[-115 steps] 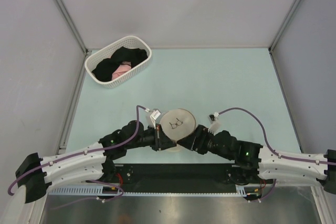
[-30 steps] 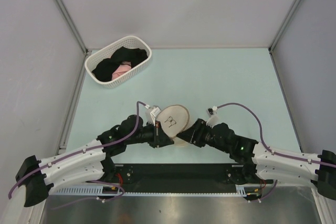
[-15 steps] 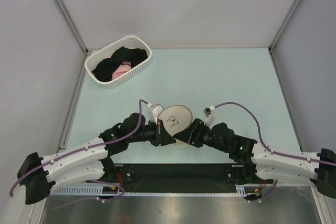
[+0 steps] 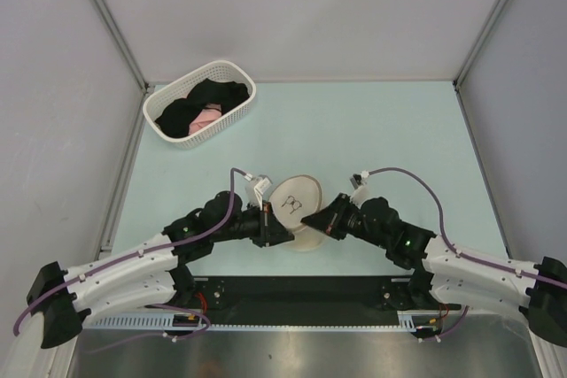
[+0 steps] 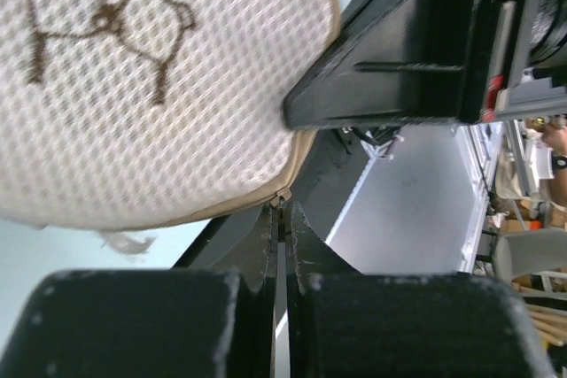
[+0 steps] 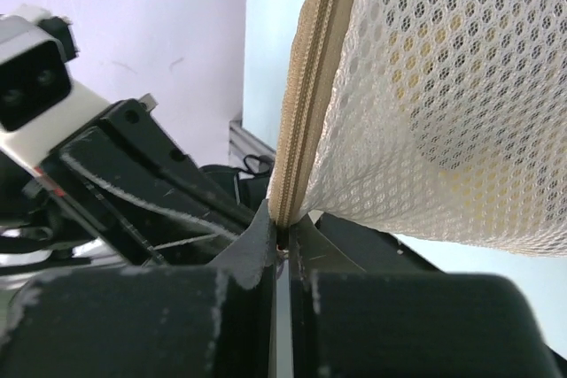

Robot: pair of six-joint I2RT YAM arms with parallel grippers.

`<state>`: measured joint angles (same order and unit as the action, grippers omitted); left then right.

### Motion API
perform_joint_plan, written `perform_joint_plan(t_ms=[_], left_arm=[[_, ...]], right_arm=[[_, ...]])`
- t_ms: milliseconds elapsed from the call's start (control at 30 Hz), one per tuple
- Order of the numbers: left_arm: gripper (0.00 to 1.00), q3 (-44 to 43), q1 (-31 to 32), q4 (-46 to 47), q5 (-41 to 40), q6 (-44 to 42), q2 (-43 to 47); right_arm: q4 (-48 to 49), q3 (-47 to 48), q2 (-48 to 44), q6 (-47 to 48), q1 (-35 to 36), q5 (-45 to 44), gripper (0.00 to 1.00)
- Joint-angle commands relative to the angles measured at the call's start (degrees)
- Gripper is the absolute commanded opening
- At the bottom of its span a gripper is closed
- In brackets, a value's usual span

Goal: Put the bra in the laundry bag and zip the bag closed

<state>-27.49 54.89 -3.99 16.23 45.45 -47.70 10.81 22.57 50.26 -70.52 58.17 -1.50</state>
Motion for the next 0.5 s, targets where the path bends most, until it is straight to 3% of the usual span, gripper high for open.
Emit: perform_joint_plan(t_ms=[0, 233, 467], left_arm=[[0.00, -3.6, 0.1, -5.2, -2.5, -3.3, 1.6], [0.00, -4.9, -3.2, -12.5, -7.2, -6.3, 3.1], [0.00, -4.9, -9.3, -18.0, -10.7, -8.4, 3.0]], right_arm=[[0.7, -1.0, -3.6, 2.0, -6.6, 7.1, 0.00], [3.5, -4.9, -8.7, 1.6, -18.4, 26.9, 0.00], [6.6, -7.7, -11.1, 0.1, -23.0, 35.7, 0.00]])
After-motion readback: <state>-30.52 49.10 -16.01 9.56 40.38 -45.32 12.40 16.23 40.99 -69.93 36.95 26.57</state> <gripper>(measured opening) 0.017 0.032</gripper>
